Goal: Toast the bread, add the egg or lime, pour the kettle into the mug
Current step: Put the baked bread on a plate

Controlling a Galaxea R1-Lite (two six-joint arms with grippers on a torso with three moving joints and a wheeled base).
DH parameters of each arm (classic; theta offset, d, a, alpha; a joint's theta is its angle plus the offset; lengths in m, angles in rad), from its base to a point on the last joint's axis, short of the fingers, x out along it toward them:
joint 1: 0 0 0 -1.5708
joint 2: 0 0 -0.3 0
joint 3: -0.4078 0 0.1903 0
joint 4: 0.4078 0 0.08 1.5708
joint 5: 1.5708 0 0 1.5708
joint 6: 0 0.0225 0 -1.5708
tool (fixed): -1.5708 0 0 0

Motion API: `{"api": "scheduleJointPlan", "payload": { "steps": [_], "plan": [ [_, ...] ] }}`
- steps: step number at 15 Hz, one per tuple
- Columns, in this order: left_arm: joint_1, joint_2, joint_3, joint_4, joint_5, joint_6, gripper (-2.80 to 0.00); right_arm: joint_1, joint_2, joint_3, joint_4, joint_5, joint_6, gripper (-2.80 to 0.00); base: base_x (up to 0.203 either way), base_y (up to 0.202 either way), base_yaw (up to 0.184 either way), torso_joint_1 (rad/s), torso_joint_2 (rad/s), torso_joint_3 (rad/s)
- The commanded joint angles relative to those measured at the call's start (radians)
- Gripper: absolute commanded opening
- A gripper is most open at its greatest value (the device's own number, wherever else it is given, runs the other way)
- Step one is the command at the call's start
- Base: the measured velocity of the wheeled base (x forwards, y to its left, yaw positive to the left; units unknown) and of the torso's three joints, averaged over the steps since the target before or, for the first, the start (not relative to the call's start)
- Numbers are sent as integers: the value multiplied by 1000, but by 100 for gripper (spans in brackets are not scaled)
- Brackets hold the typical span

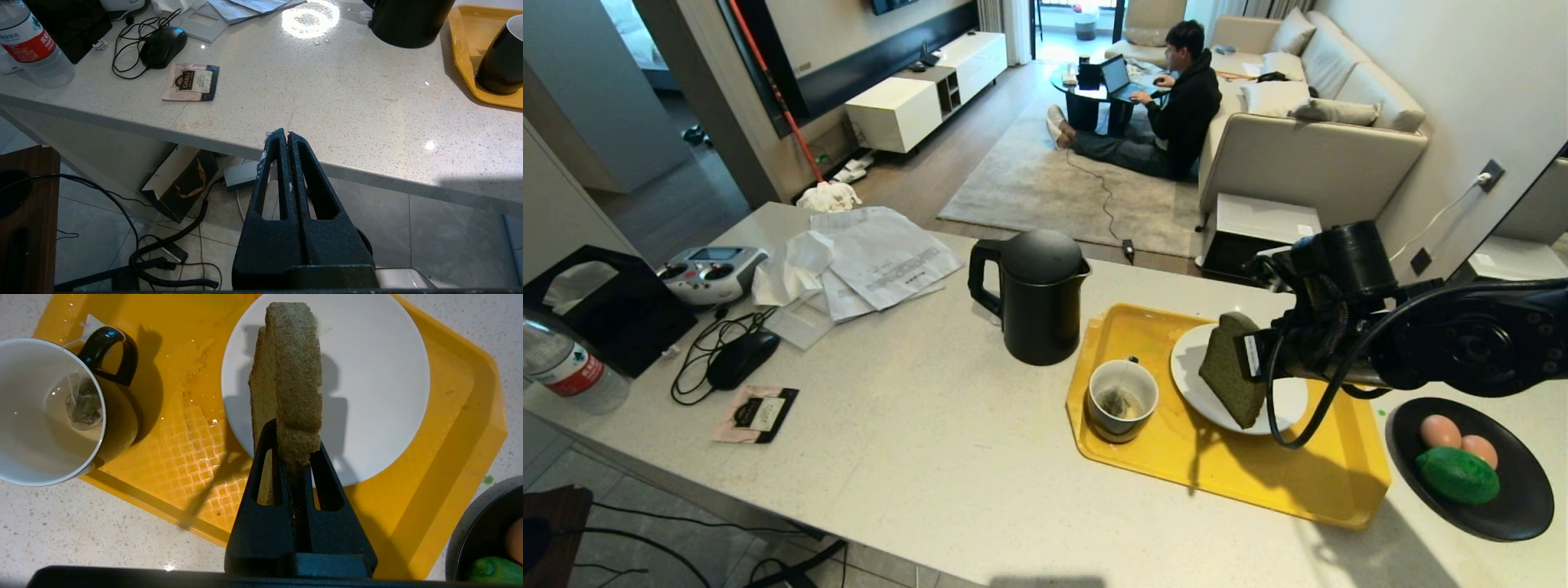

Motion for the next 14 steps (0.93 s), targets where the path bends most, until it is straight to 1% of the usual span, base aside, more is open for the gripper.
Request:
{"api": "scheduleJointPlan", "payload": {
  "steps": [1,7,14],
  "plan": [
    [0,-1,0,0,0,0,-280,0,35,-4,-1,-1,2,-280,0,0,0,0,0,0],
    [0,-1,0,0,0,0,-280,-32,96,-19,-10,2,8,-280,0,0,0,0,0,0],
    [1,-1,0,0,0,0,-280,-118,127,-21,-10,6,7,-280,0,0,0,0,0,0]
  ]
}}
